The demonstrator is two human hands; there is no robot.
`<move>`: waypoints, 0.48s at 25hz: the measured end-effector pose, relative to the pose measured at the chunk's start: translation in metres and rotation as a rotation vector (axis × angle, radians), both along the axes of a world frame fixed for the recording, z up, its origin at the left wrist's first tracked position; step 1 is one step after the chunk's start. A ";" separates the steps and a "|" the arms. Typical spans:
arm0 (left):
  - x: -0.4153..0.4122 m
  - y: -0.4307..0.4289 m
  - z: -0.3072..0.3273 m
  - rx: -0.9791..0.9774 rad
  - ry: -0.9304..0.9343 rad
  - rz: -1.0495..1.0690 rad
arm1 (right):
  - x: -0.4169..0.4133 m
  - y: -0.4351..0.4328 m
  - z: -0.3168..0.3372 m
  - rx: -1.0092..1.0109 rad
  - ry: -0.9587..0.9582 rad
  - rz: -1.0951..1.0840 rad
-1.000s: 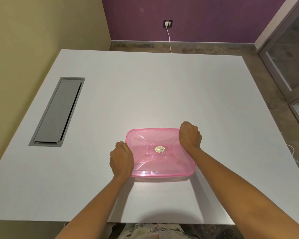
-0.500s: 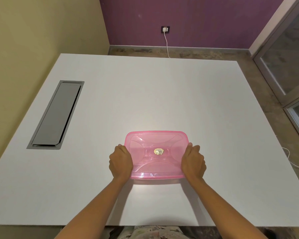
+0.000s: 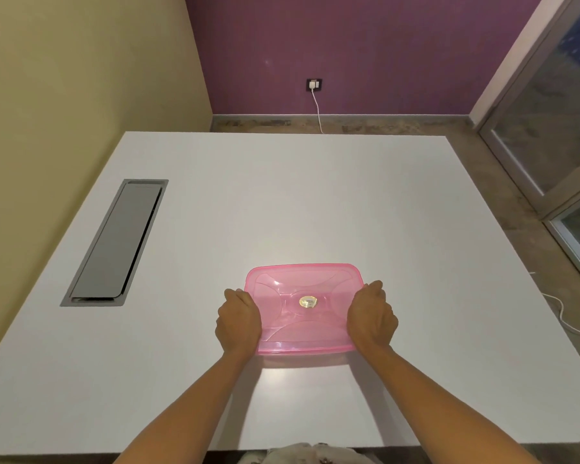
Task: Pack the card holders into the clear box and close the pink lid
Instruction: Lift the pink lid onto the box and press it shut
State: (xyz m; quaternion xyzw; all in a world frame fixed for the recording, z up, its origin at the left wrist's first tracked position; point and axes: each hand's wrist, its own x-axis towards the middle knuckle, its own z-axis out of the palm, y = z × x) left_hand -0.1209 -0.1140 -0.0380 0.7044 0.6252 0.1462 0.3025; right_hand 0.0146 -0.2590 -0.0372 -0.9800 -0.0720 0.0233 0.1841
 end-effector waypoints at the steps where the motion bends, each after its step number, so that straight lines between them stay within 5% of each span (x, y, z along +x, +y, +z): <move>1: -0.001 -0.001 0.001 0.029 0.011 -0.031 | -0.001 0.000 0.001 -0.026 -0.051 0.038; 12: -0.004 0.004 0.022 0.069 -0.109 -0.229 | 0.022 0.003 0.005 -0.035 -0.218 0.478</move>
